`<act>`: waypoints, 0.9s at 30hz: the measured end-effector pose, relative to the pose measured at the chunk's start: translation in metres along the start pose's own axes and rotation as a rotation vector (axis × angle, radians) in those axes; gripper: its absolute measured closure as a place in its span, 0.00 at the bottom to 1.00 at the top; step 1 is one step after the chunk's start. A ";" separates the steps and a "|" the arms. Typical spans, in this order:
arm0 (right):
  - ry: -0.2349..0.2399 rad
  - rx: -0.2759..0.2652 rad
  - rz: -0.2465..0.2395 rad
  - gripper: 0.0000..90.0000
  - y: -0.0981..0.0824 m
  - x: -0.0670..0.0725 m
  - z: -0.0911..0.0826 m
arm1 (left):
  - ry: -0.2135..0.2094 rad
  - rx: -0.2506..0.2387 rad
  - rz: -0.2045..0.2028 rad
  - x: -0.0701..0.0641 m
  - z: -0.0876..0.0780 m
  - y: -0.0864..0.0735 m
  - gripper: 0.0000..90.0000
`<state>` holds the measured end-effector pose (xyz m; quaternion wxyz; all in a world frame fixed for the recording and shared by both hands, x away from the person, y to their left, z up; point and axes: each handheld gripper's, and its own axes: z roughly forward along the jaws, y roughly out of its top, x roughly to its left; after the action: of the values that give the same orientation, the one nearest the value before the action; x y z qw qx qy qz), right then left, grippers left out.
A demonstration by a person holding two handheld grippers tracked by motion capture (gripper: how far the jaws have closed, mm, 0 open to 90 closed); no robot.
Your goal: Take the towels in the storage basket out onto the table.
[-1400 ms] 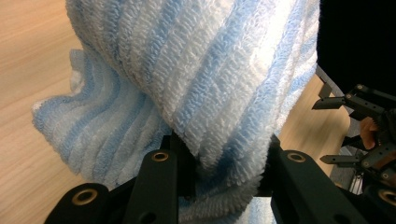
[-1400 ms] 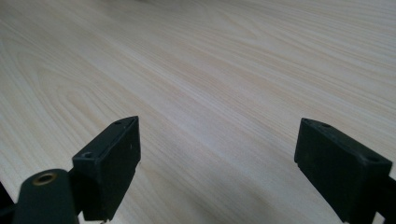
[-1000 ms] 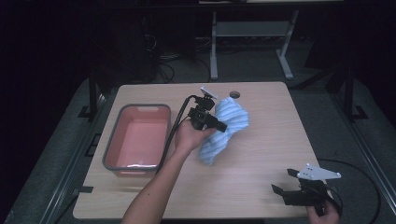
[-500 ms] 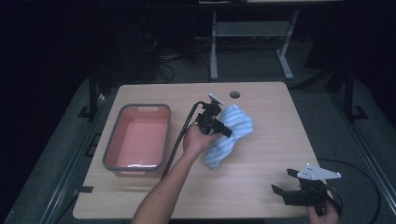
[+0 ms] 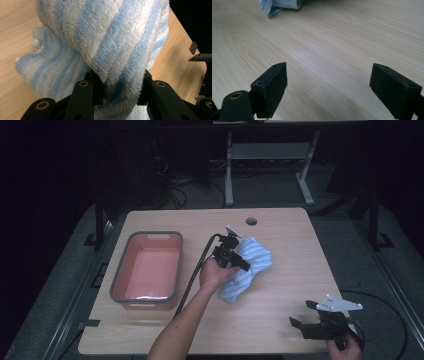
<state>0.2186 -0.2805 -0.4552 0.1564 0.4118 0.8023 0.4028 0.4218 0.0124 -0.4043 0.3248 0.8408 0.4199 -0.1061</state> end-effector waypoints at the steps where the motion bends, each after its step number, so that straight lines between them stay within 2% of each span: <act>1: 0.001 0.001 -0.001 0.16 0.000 0.000 0.000 | -0.002 0.005 -0.001 0.000 0.002 0.000 0.74; 4: 0.001 0.001 -0.004 0.16 0.000 0.000 0.000 | 0.001 0.015 -0.001 0.000 0.008 0.000 0.72; 7: -0.001 -0.001 -0.001 0.16 0.000 0.000 0.000 | 0.004 0.001 -0.011 0.000 0.012 -0.002 0.66; 12: -0.002 -0.006 0.003 0.16 -0.001 -0.001 -0.002 | 0.028 0.002 -0.009 0.001 0.017 -0.006 0.60; 14: -0.001 -0.008 0.005 0.16 -0.001 -0.002 -0.002 | 0.017 -0.007 -0.031 0.002 0.019 -0.006 0.57; 17: 0.000 -0.006 0.001 0.16 -0.001 -0.001 -0.002 | -0.013 -0.008 -0.026 0.001 0.020 -0.007 0.53; 20: 0.003 -0.003 0.000 0.16 0.000 0.000 0.000 | -0.003 -0.017 -0.011 -0.002 0.020 -0.008 0.49; 26: -0.002 -0.001 -0.001 0.16 0.000 0.000 0.000 | -0.012 -0.043 -0.030 0.001 0.016 -0.010 0.43; 27: -0.003 -0.003 0.001 0.16 -0.001 -0.001 -0.001 | -0.010 -0.044 -0.022 0.001 0.014 -0.010 0.42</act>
<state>0.2184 -0.2815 -0.4554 0.1582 0.4125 0.8012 0.4036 0.4157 0.0086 -0.4207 0.3440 0.8283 0.4296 -0.1046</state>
